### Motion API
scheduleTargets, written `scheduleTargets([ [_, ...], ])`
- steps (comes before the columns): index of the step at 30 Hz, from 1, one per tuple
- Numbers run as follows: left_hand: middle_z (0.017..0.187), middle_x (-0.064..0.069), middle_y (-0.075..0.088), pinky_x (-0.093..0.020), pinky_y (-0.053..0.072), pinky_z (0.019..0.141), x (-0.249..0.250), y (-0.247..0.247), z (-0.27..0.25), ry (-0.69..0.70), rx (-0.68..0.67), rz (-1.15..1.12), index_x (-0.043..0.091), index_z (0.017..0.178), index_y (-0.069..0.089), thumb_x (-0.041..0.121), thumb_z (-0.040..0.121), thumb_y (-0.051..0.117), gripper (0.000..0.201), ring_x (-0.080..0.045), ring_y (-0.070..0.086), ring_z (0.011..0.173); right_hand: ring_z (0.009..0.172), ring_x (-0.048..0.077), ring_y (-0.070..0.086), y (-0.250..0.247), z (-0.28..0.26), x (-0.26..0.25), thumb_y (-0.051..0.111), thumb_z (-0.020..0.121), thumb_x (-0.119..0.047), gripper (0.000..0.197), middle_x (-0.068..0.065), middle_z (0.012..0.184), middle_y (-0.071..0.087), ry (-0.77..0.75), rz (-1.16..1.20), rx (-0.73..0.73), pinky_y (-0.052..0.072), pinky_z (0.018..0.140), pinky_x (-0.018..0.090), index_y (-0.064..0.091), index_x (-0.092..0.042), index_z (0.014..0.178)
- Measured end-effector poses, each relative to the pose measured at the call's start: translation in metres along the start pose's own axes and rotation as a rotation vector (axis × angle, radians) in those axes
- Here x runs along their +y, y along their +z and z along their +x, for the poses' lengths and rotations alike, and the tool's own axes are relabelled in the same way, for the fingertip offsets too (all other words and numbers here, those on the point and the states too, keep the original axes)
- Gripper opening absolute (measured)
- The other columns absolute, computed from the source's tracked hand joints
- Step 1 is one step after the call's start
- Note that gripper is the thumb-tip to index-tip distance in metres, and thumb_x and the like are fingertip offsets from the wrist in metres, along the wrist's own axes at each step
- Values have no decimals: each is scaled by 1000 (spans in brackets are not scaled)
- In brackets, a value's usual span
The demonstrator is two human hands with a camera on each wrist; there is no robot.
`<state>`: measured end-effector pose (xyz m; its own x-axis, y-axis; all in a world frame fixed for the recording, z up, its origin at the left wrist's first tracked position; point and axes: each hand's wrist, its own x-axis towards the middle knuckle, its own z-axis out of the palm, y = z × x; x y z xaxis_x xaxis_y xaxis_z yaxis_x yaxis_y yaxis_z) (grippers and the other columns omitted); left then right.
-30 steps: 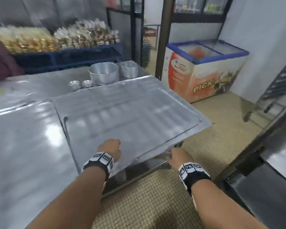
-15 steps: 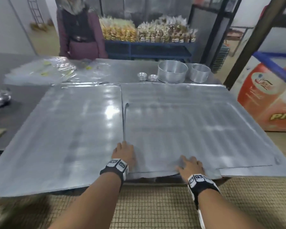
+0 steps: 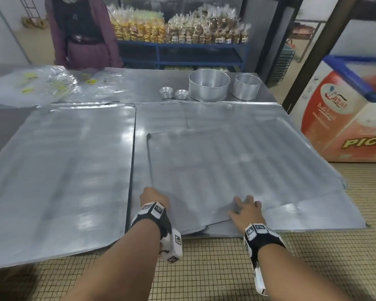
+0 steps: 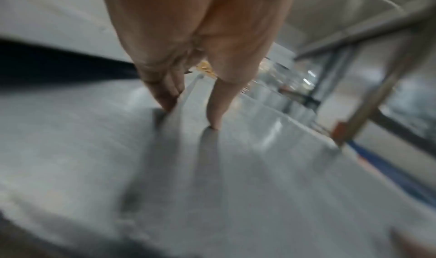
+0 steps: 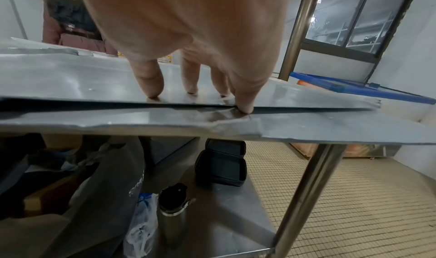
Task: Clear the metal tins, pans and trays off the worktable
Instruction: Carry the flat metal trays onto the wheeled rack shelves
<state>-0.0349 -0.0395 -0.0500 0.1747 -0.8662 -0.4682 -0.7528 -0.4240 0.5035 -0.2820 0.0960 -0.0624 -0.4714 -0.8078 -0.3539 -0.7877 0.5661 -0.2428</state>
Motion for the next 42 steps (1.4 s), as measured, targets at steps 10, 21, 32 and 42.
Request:
scheduleTargets([
  [10,83,-9,62,-31,50,74,24,-37,9,37,-87,199,2,75,54,27,95,67,34,-28,62,83,126,33,30,-8,0,0,57,89,-28,41,14,135,41,78,215,164,39,105,40,56,-15,129],
  [21,137,-8,61,-32,47,103,5,-50,-42,353,-235,248,11,137,59,29,103,52,39,-29,58,128,90,34,68,-6,-62,-50,81,72,-29,44,14,99,68,676,1015,260,59,84,43,59,2,94],
  [32,121,-19,70,-40,59,91,-58,-37,-24,315,-306,258,-5,122,66,14,93,60,35,-32,69,110,125,27,54,24,-123,-48,58,97,-38,57,15,137,53,775,984,148,44,104,30,49,2,137],
  [42,118,-16,62,-38,51,90,-5,-42,-56,517,-102,542,6,110,63,20,92,56,24,-35,58,113,103,32,68,59,-161,44,90,55,-48,84,15,118,69,797,1003,182,53,96,43,66,-4,122],
])
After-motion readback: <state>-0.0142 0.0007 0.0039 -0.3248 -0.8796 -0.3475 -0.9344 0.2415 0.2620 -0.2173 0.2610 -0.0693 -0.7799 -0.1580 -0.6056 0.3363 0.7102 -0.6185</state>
